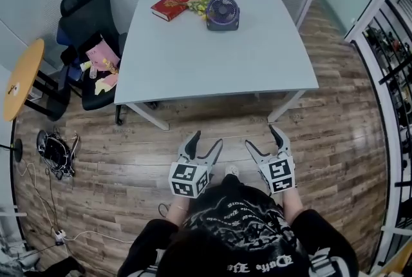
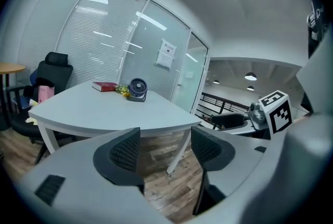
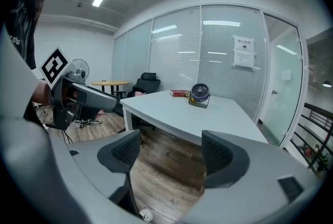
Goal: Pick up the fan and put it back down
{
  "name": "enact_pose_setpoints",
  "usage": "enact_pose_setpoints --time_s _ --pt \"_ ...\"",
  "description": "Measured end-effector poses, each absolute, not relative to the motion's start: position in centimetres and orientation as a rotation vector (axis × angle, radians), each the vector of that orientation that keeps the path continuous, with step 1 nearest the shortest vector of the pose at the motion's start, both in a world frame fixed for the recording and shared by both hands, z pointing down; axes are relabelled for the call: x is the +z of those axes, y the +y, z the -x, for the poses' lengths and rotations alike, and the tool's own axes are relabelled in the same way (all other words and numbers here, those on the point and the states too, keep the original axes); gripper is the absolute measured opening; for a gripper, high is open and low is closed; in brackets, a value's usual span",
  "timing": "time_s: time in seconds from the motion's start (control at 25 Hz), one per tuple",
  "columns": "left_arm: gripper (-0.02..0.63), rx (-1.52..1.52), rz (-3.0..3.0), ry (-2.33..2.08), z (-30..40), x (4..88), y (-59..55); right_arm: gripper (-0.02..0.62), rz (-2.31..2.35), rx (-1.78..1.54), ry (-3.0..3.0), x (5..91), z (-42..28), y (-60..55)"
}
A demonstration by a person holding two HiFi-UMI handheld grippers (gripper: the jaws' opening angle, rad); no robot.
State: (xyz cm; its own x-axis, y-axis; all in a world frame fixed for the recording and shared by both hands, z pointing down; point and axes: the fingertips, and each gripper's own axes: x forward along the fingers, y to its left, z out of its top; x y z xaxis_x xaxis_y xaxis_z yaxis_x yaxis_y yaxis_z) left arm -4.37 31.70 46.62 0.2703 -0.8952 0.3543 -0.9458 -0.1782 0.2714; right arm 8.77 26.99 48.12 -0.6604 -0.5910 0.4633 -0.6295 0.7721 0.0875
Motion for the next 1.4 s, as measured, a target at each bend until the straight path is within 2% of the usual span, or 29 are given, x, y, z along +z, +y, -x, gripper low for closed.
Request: enact_pose_setpoints --time_s 0.68,1.0,1.4 --pt "0.31 0.27 -2.107 -1.649 -1.4 48.5 24.5 0.356 -0.802 0.156 -2.51 50.1 -11.4 20.1" --pt "0.31 0.16 -2.126 -1.645 -0.8 47.1 22.0 0.356 -0.819 0.162 -2.519 49.9 -10.5 18.0" --pt "0.31 0.266 -2.187 -1.644 1.7 48.1 15.3 0.35 -0.88 0.181 -2.504 49.7 -8.4 12.3"
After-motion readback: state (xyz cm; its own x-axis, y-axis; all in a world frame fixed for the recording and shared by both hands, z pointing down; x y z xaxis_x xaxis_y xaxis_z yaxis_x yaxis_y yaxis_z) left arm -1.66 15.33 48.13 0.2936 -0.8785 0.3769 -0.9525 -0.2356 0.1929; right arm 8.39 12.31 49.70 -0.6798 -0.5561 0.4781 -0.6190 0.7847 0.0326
